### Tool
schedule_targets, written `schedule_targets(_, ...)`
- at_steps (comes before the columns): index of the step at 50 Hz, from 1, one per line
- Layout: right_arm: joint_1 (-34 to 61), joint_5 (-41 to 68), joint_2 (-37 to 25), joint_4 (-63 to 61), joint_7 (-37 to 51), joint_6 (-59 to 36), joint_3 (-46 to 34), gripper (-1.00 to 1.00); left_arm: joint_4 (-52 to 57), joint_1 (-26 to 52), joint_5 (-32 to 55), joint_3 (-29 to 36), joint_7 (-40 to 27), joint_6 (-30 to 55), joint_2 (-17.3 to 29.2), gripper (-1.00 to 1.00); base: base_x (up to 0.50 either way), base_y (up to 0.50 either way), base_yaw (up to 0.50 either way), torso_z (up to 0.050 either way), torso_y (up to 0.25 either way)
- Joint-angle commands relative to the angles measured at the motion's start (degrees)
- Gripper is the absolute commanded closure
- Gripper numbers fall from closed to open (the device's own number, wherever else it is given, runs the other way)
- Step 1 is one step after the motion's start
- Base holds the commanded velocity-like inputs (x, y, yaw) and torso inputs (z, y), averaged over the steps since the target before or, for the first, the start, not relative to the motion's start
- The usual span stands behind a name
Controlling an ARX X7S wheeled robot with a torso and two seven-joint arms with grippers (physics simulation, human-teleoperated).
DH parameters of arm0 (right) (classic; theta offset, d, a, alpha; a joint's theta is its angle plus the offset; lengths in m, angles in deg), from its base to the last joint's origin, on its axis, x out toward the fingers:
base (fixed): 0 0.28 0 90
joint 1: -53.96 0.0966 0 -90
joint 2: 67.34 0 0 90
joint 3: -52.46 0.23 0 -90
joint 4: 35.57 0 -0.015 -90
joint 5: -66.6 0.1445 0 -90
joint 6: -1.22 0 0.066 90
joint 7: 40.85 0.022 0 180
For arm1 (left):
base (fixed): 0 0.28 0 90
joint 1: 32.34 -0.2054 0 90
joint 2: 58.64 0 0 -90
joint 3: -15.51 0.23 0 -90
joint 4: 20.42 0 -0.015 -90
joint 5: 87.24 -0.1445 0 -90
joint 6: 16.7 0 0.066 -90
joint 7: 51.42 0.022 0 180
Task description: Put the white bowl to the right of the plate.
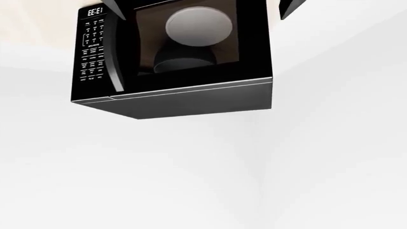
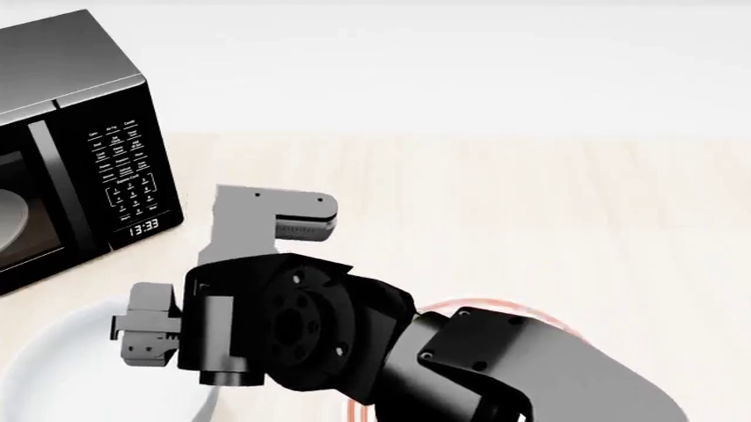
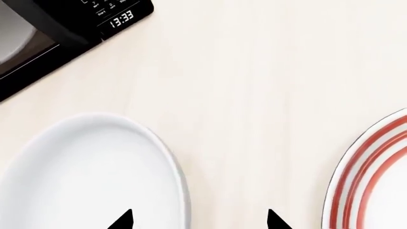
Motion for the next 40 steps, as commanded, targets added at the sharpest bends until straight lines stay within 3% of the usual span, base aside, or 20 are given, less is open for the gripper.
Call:
schedule_targets(1, -2.29, -2.24, 0.01, -0.4, 1.05, 2.88, 0.02, -1.0, 0.2, -0.28, 0.16, -0.09, 0.03, -0.21, 0.05, -1.0, 0.0, 0.0, 0.0, 0.0, 0.0)
schedule_targets(17, -3.7, -9.0, 0.01, -5.92, 0.42, 1.4, 0.19, -1.0, 0.43, -0.51, 0.37, -0.06, 0.03, -0.42, 0.11, -1.0, 0.0, 0.0, 0.0, 0.0, 0.0)
schedule_targets(40, -7.07, -9.36, 0.01, -1.4, -6.54, -1.53, 0.17, -1.0, 1.0, -1.1, 0.63, -0.28, -0.03, -0.78, 0.18, -1.0, 0.0, 0.0, 0.0, 0.0, 0.0)
